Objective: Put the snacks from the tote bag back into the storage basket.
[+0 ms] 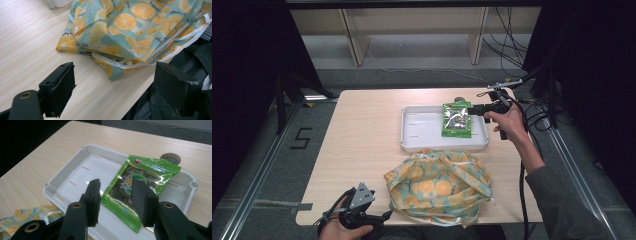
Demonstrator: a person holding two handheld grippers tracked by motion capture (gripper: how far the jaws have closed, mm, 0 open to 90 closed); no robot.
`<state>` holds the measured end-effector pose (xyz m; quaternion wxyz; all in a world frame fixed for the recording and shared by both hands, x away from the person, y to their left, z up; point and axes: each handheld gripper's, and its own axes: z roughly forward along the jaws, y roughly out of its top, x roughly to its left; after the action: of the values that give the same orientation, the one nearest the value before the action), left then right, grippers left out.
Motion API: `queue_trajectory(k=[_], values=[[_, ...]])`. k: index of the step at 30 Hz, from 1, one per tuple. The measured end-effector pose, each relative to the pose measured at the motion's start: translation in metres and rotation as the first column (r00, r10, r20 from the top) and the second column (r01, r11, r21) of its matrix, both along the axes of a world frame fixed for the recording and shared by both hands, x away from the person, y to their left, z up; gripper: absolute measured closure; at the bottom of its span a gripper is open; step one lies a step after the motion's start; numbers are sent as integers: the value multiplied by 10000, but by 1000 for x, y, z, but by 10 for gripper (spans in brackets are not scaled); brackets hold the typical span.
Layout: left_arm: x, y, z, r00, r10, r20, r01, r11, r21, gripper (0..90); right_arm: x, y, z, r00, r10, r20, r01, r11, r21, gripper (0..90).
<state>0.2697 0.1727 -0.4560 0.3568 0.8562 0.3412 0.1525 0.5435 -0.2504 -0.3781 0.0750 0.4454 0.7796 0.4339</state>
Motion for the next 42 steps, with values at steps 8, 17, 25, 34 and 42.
queue_trajectory(k=[8, 17, 25, 34, 42], values=[[0, -2, -1, 9997, 246, 59, -243, 9991, -354, 169, -13, 2, -1, 9998, 169, 54, -170, 9998, 131, 568], [-1, -3, -1, 9996, 289, 45, -287, 9988, -407, 169, -26, -1, 1, 9996, 238, 120, -242, 9992, 312, 465], [0, -2, -2, 9990, 447, -23, -447, 9982, -402, 169, -37, -3, -1, 9997, 196, 134, -200, 9994, 296, 424], [0, -2, -2, 9990, 441, -28, -442, 9983, -377, 169, -46, -5, -5, 9989, 355, 317, -363, 9990, 259, 400], [0, -2, -1, 9996, 282, 72, -279, 9989, -386, 169, -60, -8, -9, 9972, 679, 301, -695, 9961, 552, 394]])
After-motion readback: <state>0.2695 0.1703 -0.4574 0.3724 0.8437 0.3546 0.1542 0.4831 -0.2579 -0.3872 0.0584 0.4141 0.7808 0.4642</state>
